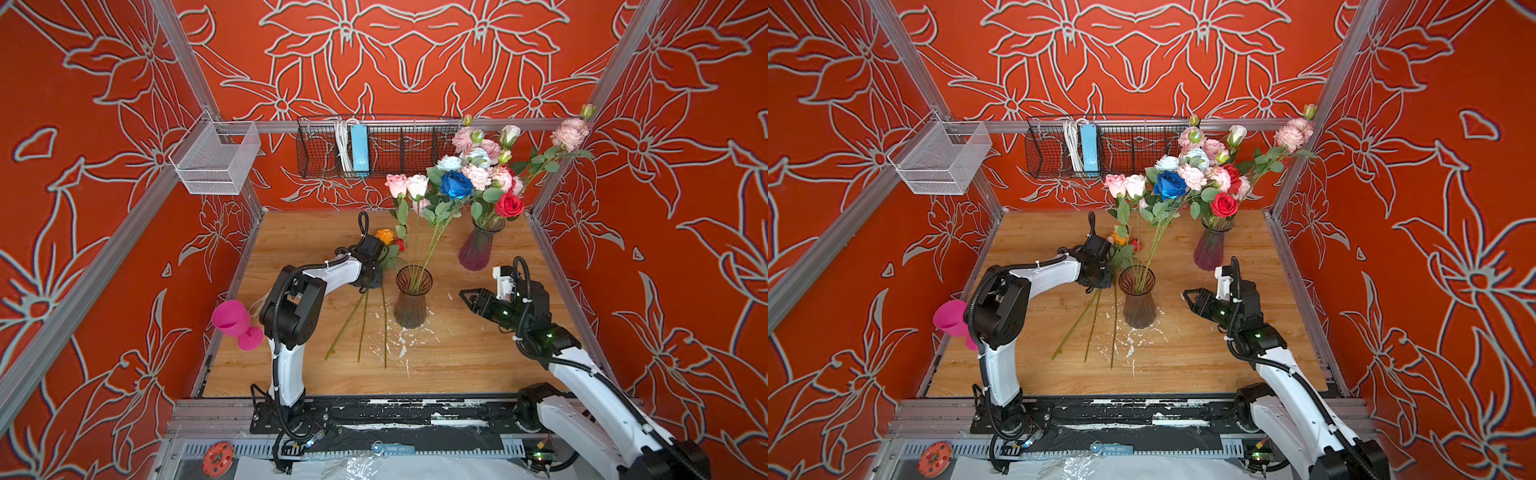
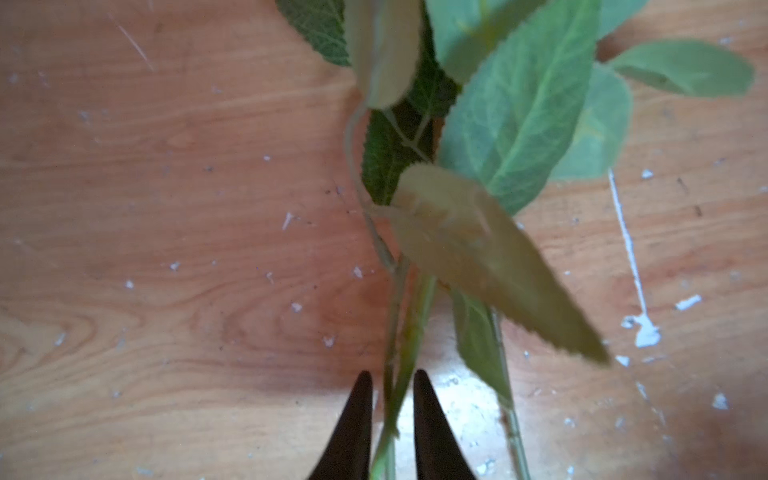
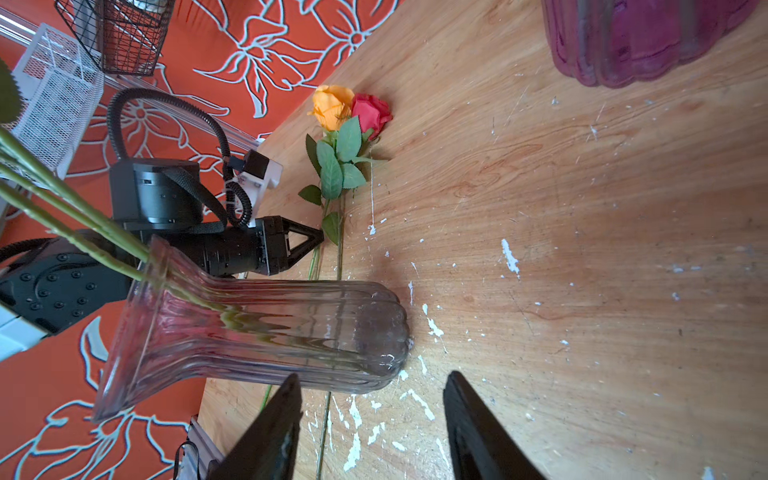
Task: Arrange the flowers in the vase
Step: 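Close the left gripper on the yellow rose stem in the pile, then lift the yellow rose with the left gripper while the right gripper reaches toward the vase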
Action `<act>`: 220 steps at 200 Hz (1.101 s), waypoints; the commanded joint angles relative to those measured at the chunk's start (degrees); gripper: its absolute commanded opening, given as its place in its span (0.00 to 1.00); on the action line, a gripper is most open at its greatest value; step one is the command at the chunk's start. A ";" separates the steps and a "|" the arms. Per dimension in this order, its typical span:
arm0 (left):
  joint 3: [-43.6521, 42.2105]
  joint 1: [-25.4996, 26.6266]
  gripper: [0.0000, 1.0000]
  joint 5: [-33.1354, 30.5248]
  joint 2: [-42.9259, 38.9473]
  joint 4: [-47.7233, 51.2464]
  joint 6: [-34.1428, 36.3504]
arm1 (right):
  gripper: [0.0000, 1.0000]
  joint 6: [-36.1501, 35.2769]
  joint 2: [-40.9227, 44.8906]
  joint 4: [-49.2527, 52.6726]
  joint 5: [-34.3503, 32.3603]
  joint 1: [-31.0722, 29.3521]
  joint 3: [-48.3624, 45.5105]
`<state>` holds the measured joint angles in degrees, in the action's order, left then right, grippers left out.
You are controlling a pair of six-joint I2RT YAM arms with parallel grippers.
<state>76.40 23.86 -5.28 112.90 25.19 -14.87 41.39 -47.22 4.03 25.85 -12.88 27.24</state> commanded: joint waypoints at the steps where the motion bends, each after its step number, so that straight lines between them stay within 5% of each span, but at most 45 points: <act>1: 0.25 0.14 0.13 1.49 -1.65 1.98 0.38 | 0.56 -0.26 -0.57 -0.69 -0.54 -0.38 1.79; 43: -0.38 0.14 0.00 2.42 -6.25 2.01 0.28 | 0.56 0.08 -2.92 -1.13 0.63 -0.31 4.20; 133: -7.37 0.13 0.00 5.02 -23.38 1.52 -2.70 | 0.56 0.21 -3.39 -2.27 3.34 -0.39 5.98; 164: -18.95 0.13 0.00 7.65 -37.92 -6.50 -5.43 | 0.56 0.11 -0.23 -7.29 11.15 -0.40 5.49; 220: -33.58 0.14 0.00 8.96 -70.80 -18.26 -8.43 | 0.53 -1.20 6.37 -5.83 11.43 -1.57 9.04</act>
<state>44.12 23.97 2.83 51.27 14.06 -21.61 40.75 -43.53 -0.25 35.97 -13.34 32.80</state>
